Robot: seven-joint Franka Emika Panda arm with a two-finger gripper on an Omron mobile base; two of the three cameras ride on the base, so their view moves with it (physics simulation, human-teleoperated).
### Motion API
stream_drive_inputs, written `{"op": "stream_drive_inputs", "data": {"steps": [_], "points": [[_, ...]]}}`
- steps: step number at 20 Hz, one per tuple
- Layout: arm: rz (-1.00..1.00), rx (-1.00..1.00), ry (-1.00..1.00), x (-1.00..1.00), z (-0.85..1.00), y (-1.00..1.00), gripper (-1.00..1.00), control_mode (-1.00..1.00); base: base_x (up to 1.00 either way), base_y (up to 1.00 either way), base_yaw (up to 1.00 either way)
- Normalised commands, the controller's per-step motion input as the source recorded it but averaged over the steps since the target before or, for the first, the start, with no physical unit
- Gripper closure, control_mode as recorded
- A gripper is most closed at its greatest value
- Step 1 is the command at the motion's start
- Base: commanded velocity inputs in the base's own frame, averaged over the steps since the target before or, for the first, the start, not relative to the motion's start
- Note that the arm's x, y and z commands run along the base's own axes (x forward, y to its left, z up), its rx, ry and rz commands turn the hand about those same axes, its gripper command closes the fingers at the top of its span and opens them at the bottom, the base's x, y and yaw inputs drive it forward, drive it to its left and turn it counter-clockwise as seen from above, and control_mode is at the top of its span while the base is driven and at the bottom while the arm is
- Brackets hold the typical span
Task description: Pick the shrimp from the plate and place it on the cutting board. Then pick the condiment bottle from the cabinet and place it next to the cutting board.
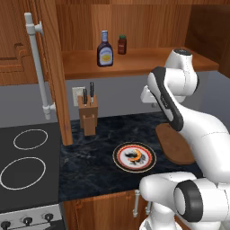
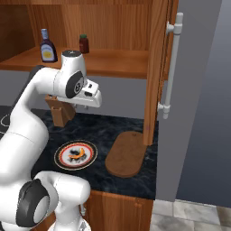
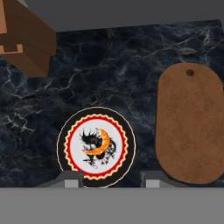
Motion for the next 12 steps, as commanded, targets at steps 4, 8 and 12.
{"op": "stream_drive_inputs", "data": {"steps": [4, 8, 12], "points": [[0.0, 0.0, 0.0, 0.0, -0.06, 0.0, -1.0, -1.0, 0.0, 0.0, 0.0], [0.0, 0.0, 0.0, 0.0, -0.02, 0.0, -1.0, -1.0, 0.0, 0.0, 0.0], [0.0, 0.0, -0.01, 0.02, -0.08, 0.0, -1.0, -1.0, 0.0, 0.0, 0.0]]}}
